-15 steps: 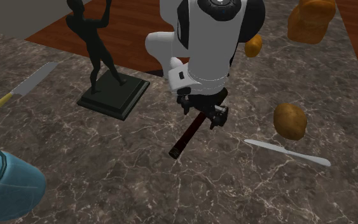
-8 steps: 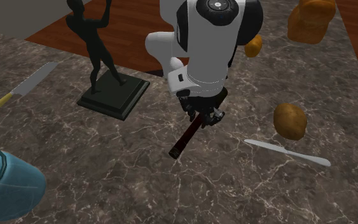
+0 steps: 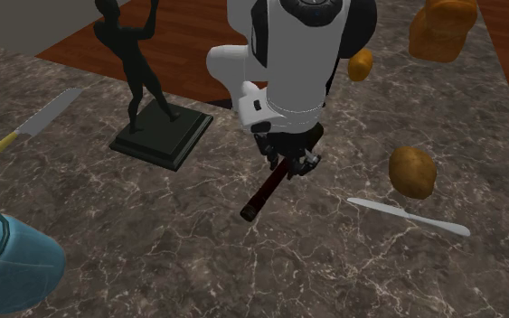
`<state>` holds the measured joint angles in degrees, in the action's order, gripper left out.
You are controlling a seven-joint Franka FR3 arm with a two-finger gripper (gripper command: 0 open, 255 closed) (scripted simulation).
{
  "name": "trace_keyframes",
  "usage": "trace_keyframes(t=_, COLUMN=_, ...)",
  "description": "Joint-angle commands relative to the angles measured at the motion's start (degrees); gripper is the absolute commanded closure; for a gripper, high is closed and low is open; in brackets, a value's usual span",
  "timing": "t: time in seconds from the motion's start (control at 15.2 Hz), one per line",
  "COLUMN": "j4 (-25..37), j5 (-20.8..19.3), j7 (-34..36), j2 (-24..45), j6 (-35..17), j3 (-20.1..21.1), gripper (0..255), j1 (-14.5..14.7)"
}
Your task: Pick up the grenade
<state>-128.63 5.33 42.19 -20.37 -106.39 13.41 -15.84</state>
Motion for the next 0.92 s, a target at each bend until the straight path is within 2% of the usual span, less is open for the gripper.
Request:
trace_keyframes(t=0.0, j4=1.39, j5=-0.07, j7=-0.02, j2=-0.05, j6=1.43, j3=-0.11, gripper=255, j1=-0.06)
trace_keyframes(t=0.73, j4=9.69, j5=-0.36, j7=0.13, j2=-0.24, j6=9.92, j3=-0.58, gripper=255, j1=-0.27)
trace_keyframes(t=0.86, j4=9.81, j5=-0.37, j7=0.13, j2=-0.23, j6=10.03, j3=-0.58, gripper=255, j1=-0.27)
